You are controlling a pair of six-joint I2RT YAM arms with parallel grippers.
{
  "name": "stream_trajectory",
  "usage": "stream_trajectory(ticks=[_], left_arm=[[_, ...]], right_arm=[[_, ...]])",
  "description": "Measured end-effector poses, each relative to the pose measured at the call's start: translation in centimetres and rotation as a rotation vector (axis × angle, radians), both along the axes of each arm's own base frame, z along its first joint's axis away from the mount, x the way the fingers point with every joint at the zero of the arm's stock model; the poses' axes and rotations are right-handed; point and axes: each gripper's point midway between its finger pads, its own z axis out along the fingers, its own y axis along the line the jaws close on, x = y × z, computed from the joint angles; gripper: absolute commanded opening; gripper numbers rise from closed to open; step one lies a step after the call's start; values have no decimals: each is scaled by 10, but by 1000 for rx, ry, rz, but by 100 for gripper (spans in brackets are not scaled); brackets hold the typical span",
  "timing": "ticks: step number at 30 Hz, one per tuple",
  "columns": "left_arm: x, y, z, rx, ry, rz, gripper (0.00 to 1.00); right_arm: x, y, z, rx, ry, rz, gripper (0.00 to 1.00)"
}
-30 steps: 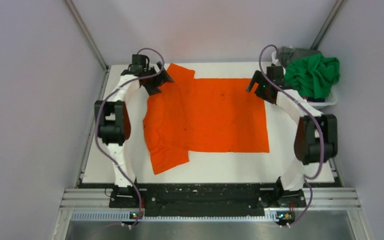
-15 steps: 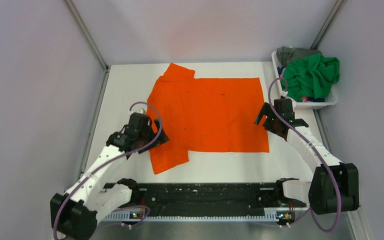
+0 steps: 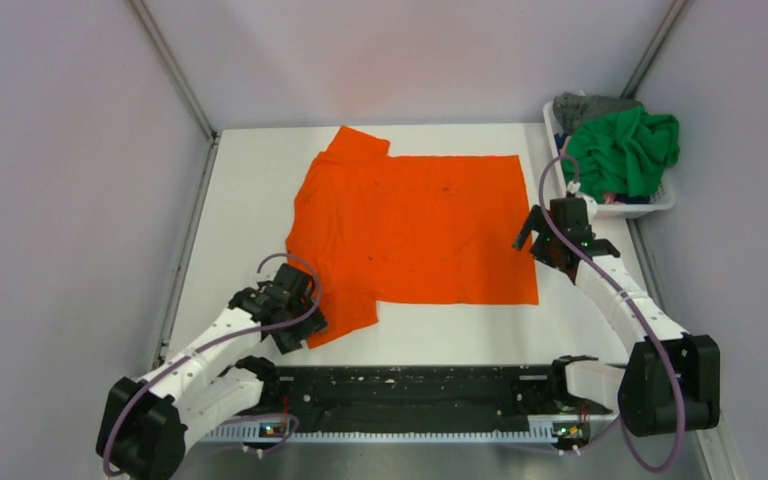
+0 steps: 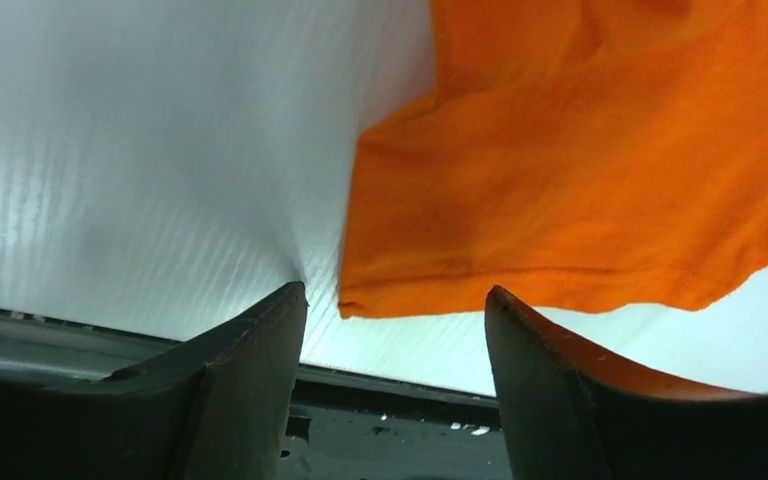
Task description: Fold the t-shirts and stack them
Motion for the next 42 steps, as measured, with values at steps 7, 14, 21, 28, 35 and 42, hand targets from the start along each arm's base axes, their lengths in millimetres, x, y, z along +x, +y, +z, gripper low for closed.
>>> stream_trajectory(ticks=[7, 14, 21, 28, 35, 42], left_arm=[[5, -6, -8, -12, 17, 7, 49], [5, -5, -11, 0, 30, 12, 0], [5, -9, -10, -16, 23, -26, 0], [7, -13, 2, -52, -33, -54, 0], [13, -17, 16, -93, -118, -66, 0], [19, -20, 21, -106, -159, -85, 0]], right_arm=[[-7, -9, -4, -48, 33, -18, 96], [-13, -12, -2, -58, 40, -26, 96], [-22, -8, 6, -22, 29, -33, 92], [-70, 1, -35, 41, 179, -22, 75], [-95, 16, -59, 137, 270, -28, 67], [-108, 18, -73, 164, 315, -55, 55]])
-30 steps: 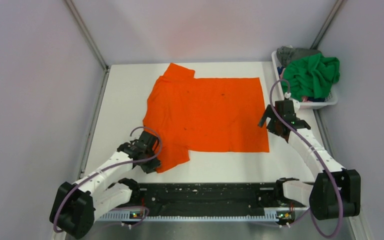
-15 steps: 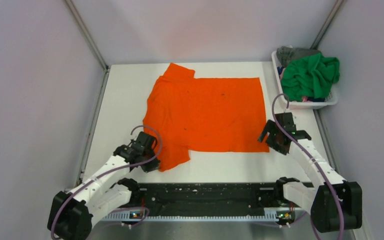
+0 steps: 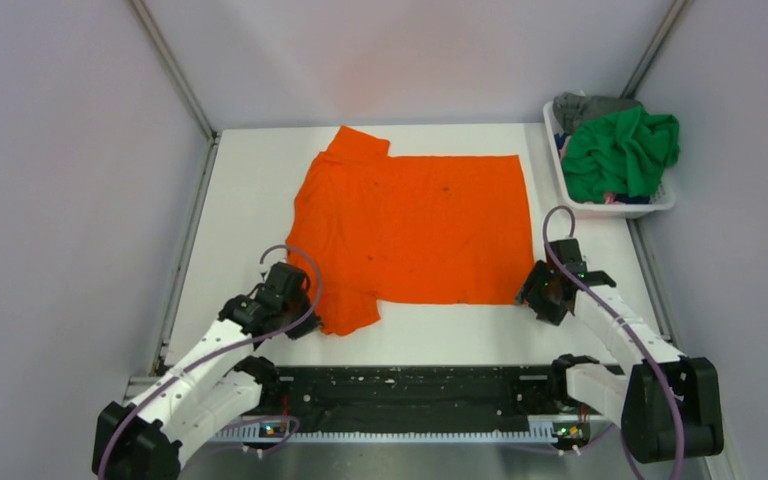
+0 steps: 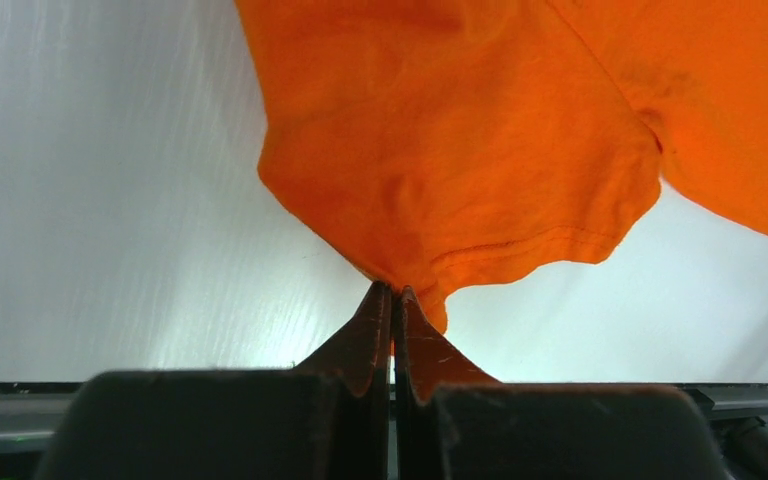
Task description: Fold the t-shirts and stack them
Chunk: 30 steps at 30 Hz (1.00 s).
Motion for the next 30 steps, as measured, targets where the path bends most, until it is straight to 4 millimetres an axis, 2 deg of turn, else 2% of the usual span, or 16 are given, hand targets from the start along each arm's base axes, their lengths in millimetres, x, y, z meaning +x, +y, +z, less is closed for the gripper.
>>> stream_trajectory(ticks=[7, 9, 12, 13, 22, 26, 30], left_arm=[[12, -14, 11, -60, -48, -24, 0], [16, -17, 15, -75, -63, -30, 0], [21, -21, 20, -84, -78, -34, 0], [23, -21, 22, -85, -81, -34, 0], [46, -33, 47, -105, -142, -49, 0], [61, -36, 57, -92, -172, -50, 0], [86, -35, 76, -66, -218, -38, 0]], right_arm=[[13, -3, -4, -19, -17, -14, 46], [20, -4, -4, -30, -23, -17, 32], [32, -7, -4, -50, -34, -16, 5], [35, -6, -5, -50, -38, -14, 0], [43, 4, -3, -10, -34, 43, 0], [54, 11, 11, 18, -56, 73, 0], [74, 14, 29, 23, -102, 94, 0]])
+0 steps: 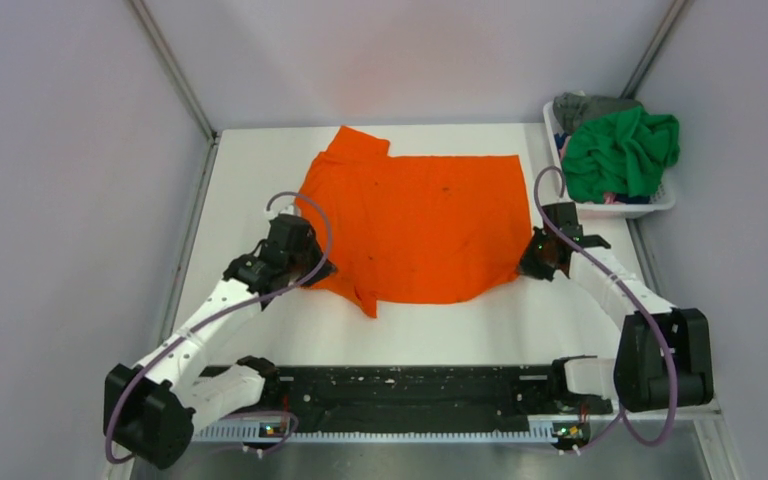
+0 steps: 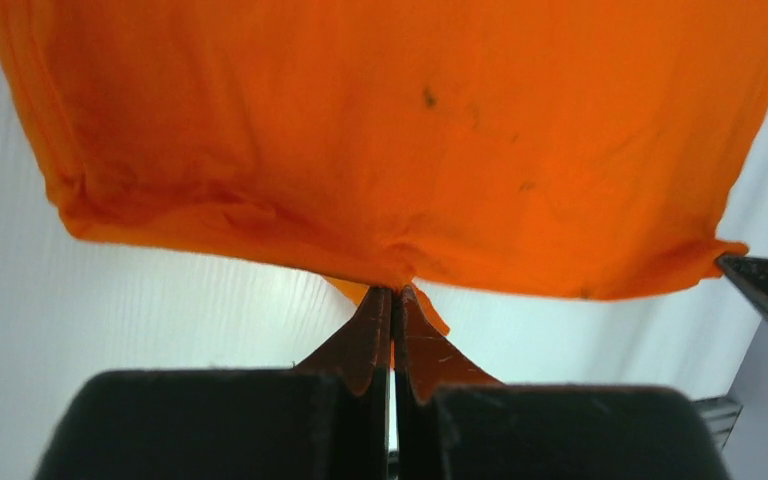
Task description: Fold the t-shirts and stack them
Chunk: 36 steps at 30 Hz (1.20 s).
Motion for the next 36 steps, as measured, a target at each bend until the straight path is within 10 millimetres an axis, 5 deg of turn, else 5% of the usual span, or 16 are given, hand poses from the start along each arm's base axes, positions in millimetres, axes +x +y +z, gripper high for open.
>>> stream_trajectory(ticks=[8, 19, 26, 33, 36], left_arm=[[71, 17, 37, -1, -108, 84, 0], [129, 36, 42, 0, -121, 111, 0], [161, 41, 54, 6, -168, 101, 0], [191, 42, 43, 22, -161, 93, 0], [207, 44, 34, 32, -143, 101, 2]], right_arm=[[36, 1, 25, -18, -42, 13, 0], [74, -8, 42, -65, -71, -23, 0], [88, -13, 34, -81, -46, -41, 0], [99, -19, 33, -97, -45, -60, 0], [107, -20, 26, -102, -29, -71, 18]])
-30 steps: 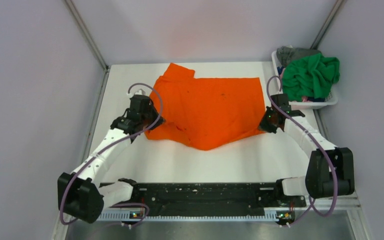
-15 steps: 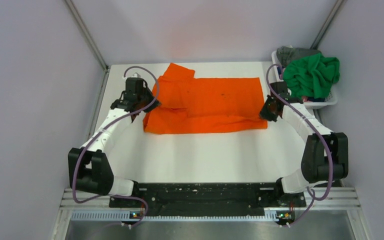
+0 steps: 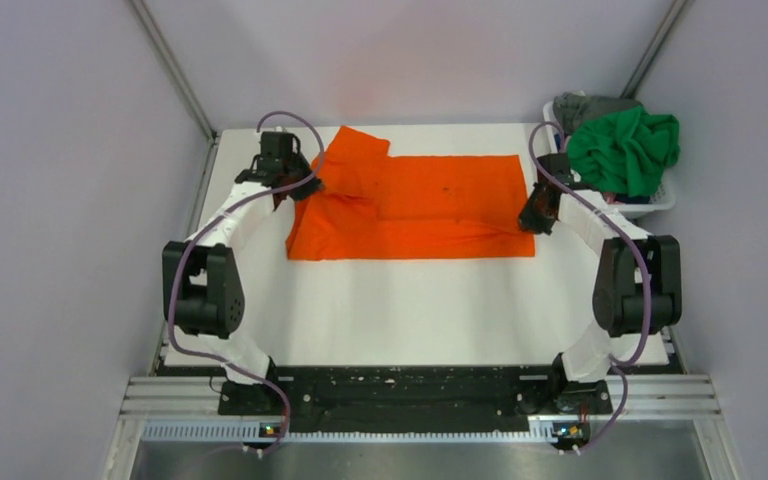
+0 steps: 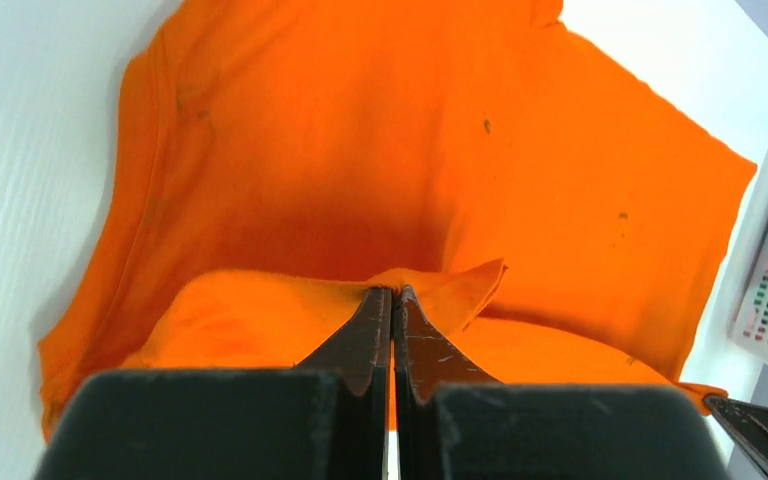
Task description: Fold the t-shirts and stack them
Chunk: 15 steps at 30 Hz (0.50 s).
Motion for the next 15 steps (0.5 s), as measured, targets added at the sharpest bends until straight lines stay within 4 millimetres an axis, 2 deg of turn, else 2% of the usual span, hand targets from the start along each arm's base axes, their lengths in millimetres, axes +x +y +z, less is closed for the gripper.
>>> stream_trajectory(ticks=[1, 3, 4, 7, 10, 13, 15], left_arm=[[8, 0, -3, 1, 6, 3, 19], [23, 1, -8, 0, 16, 11, 91], [31, 3, -12, 8, 18, 11, 98], [54, 10, -18, 18, 39, 43, 99], [76, 15, -10, 2, 36, 58, 99], [77, 13, 2, -38, 13, 48, 99], [67, 5, 3, -69, 4, 21, 99]], right_arm=[[3, -1, -4, 1, 10, -7, 37], [11, -4, -12, 0, 27, -31, 51], [15, -8, -16, -12, 36, -41, 55], [35, -19, -10, -42, 21, -82, 65], [56, -24, 16, -62, -52, -97, 74], [56, -22, 36, -70, -125, -86, 94], [45, -15, 39, -61, -158, -60, 99]])
